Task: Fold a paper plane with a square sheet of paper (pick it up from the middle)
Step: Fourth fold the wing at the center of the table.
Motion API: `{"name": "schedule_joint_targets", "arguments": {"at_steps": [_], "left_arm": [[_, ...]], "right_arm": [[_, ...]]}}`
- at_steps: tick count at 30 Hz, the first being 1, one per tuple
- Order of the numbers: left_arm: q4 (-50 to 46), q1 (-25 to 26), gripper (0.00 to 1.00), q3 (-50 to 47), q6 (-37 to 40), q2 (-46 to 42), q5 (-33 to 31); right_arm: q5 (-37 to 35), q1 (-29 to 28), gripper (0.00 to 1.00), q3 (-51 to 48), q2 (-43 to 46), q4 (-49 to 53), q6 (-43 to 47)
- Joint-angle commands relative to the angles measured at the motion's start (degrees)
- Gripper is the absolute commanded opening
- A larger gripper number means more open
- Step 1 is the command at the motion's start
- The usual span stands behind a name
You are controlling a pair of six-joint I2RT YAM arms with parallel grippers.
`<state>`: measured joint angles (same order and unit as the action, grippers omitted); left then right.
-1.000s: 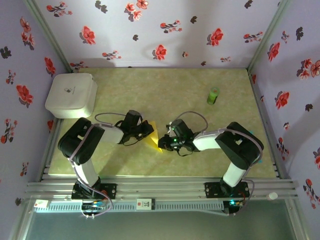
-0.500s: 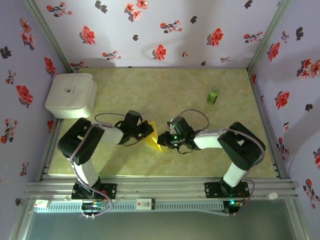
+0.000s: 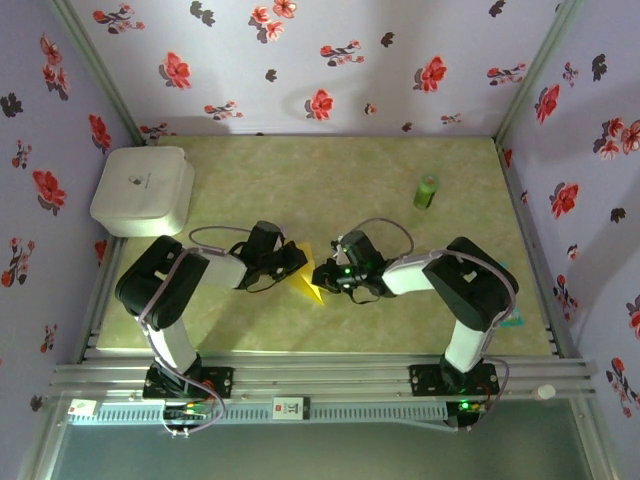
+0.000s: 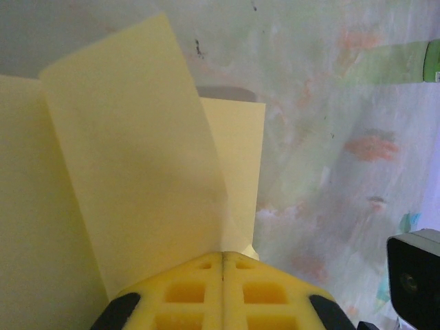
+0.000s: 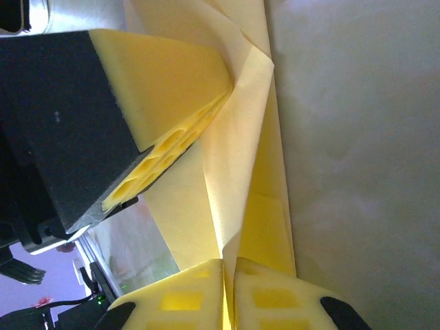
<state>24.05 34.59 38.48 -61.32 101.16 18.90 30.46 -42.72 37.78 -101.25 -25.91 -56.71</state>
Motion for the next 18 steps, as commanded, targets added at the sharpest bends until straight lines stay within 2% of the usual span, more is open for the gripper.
{"name": "schedule_joint_targets", "arguments": {"at_steps": [1, 12, 18], "left_arm": [[-4.19, -0.4, 0.0, -1.87, -0.12, 0.38, -1.67], [-4.37, -0.45, 0.0, -2.03, -0.35, 0.35, -1.89], [-4.54, -0.49, 0.0, -2.03, -0.3, 0.35, -2.04]], "right_arm": [[2.17, 0.31, 0.08, -1.96, -1.18, -2.95, -1.5], [3.46, 0.27, 0.12, -3.04, -1.2, -3.73, -2.08], [4.04, 0.18, 0.05, -4.15, -0.44, -3.36, -1.13]]}}
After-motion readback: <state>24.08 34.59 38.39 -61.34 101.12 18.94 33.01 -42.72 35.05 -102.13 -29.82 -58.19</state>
